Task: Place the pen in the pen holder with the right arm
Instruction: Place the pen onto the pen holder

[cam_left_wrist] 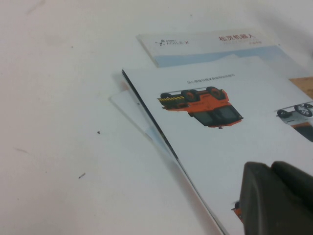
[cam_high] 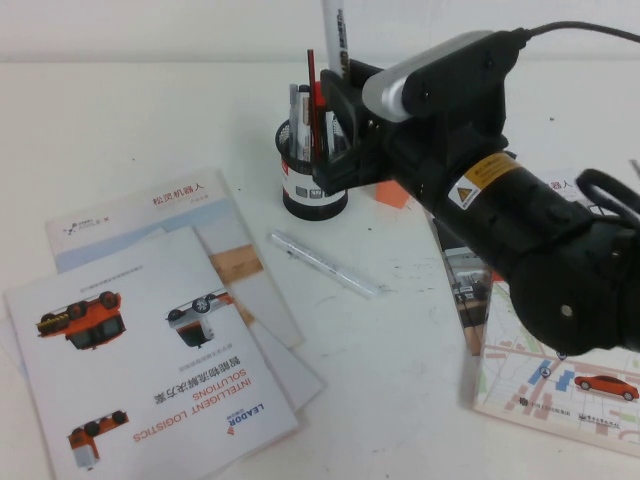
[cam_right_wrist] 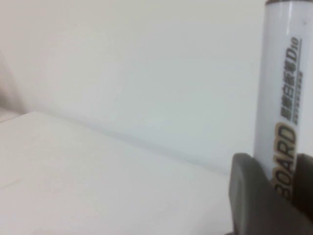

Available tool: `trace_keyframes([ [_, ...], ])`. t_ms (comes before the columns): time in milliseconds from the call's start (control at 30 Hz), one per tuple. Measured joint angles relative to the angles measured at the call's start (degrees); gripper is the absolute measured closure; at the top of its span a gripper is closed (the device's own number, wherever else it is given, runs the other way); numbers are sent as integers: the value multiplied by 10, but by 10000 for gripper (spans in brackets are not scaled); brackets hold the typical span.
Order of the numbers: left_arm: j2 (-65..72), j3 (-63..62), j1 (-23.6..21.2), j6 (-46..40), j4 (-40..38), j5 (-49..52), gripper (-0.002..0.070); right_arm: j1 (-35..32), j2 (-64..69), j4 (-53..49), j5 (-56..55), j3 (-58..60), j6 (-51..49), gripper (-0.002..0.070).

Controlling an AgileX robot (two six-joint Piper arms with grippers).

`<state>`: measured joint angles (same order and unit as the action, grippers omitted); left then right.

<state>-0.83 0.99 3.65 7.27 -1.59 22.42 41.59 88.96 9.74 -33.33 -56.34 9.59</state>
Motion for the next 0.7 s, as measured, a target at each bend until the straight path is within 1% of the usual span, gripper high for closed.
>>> trace_keyframes([
  [200,0,0,0,0,0,0,678,-22,50,58,-134,1,30,560],
  [267,0,0,0,0,0,0,678,-30,62,88,-150,-1,29,560],
  [400,0,0,0,0,0,0,678,-48,85,120,-121,-12,3,560],
  [600,0,0,0,0,0,0,678,-59,118,47,-77,-63,-19,560],
  [700,0,0,0,0,0,0,678,-64,143,30,-61,-102,-20,560],
])
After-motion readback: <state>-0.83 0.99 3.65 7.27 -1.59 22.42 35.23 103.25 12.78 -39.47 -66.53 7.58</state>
